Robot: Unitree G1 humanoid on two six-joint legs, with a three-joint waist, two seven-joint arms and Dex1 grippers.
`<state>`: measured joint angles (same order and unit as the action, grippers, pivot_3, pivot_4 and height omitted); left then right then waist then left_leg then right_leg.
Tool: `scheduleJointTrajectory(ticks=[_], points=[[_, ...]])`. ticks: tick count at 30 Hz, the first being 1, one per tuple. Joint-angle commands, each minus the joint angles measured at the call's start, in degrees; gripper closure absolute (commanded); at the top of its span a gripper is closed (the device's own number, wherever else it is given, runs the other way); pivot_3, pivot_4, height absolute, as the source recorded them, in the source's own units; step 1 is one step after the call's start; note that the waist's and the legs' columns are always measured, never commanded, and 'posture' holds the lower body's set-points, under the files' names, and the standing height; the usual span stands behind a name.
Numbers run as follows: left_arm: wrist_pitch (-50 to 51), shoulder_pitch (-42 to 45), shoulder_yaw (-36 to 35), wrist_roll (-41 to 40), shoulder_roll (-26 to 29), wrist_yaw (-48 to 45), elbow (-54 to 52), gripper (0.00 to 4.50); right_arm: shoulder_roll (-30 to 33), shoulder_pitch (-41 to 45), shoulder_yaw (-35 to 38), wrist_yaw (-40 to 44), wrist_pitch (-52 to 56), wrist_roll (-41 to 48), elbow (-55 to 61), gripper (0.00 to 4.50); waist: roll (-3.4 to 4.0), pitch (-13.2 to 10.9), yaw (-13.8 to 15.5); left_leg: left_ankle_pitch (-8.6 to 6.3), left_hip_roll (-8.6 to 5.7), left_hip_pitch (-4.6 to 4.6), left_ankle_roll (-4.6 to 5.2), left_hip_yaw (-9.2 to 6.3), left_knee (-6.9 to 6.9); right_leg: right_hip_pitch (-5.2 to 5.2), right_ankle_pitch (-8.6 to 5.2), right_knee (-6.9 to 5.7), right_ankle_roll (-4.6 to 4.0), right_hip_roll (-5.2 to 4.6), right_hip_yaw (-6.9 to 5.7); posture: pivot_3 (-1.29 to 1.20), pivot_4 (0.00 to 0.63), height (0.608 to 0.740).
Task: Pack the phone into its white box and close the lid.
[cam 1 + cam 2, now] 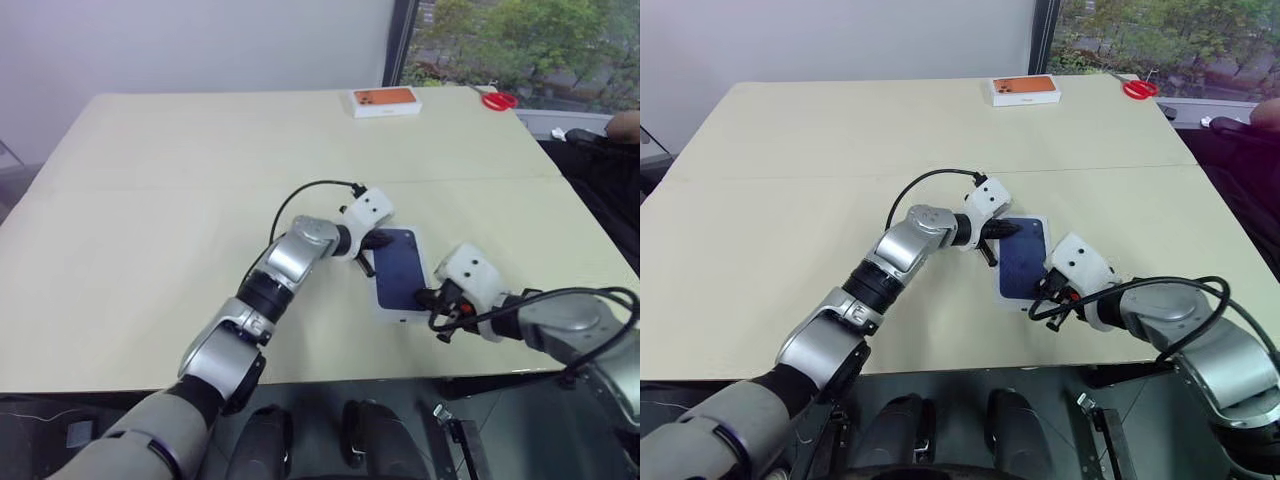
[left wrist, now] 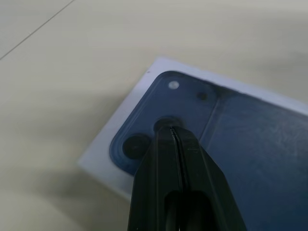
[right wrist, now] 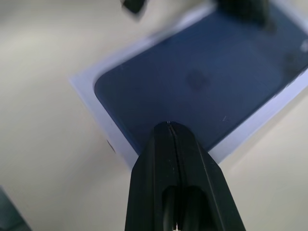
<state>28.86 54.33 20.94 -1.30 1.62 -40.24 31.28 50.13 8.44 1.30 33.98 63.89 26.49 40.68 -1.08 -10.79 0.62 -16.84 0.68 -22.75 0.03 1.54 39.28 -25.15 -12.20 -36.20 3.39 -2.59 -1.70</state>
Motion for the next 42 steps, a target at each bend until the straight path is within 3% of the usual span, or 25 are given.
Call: scheduleJointTrajectory(ticks=[1, 6, 10, 16, 23, 31, 42], points=[[2.0, -0.9, 2.5, 2.1, 0.9, -2.0, -0.8, 4.47, -0.9, 1.1, -1.8, -2.5, 2.8, -0.8, -0.2, 4.50, -0.01, 0.0, 0.1, 0.00, 0.01, 0.02, 0.00, 0.00, 0.00, 0.03, 0.00, 0.01, 0.00, 0.00, 0.00, 0.00, 0.150, 0.740], [1.1, -2.3, -0.8, 0.9, 2.0, -0.8, -3.8, 4.47, -0.7, 2.1, -3.1, -3.2, 3.4, -1.1, -0.5, 4.50, -0.04, 0.0, 0.0, -0.02, 0.09, 0.39, 0.03, -0.02, -0.04, 0.41, -0.02, 0.08, 0.01, -0.01, -0.01, 0.00, 0.150, 0.740], [-2.2, -5.2, -8.6, -4.1, 4.6, -0.8, -11.8, 4.47, -2.0, 4.5, -0.3, -5.4, -2.1, -3.6, -2.2, 4.50, -0.04, 0.0, -0.2, -0.02, 0.14, 0.36, 0.03, -0.01, -0.04, 0.35, -0.02, 0.06, 0.01, 0.00, 0.00, 0.00, 0.150, 0.740], [-2.3, -18.1, -19.8, -11.6, 16.7, -4.8, -29.0, 4.47, -8.9, 7.6, 5.4, -10.3, -14.0, -7.6, -9.9, 4.50, 0.01, 0.1, -0.3, -0.01, 0.20, 0.35, 0.00, 0.01, -0.11, 0.27, -0.01, -0.01, 0.00, -0.02, 0.08, 0.00, 0.150, 0.740], [-1.2, -33.8, -30.9, -17.8, 27.9, -7.0, -35.9, 4.47, -15.0, 10.5, 7.6, -8.0, -21.7, -5.7, -20.2, 4.50, 0.03, 0.1, 0.0, 0.00, 0.16, 0.35, -0.01, 0.04, -0.10, 0.29, -0.01, 0.02, 0.00, -0.09, 0.03, 0.00, 0.150, 0.740], [-1.1, -41.0, -37.5, -20.7, 30.3, -2.9, -39.2, 4.47, -16.8, 12.6, 6.2, -4.6, -25.4, -5.5, -27.2, 4.50, 0.03, 0.1, 0.0, -0.01, 0.12, 0.34, -0.01, 0.05, -0.09, 0.34, -0.01, 0.07, 0.00, -0.18, 0.00, 0.00, 0.150, 0.740], [-1.7, -44.2, -40.1, -22.4, 34.2, -1.9, -38.9, 4.47, -18.1, 12.5, 7.8, -3.7, -26.6, -4.4, -28.1, 4.50, 0.04, 0.0, -0.1, -0.01, 0.19, 0.37, -0.01, 0.05, -0.11, 0.32, -0.01, 0.04, -0.01, -0.11, 0.00, 0.00, 0.150, 0.740]])
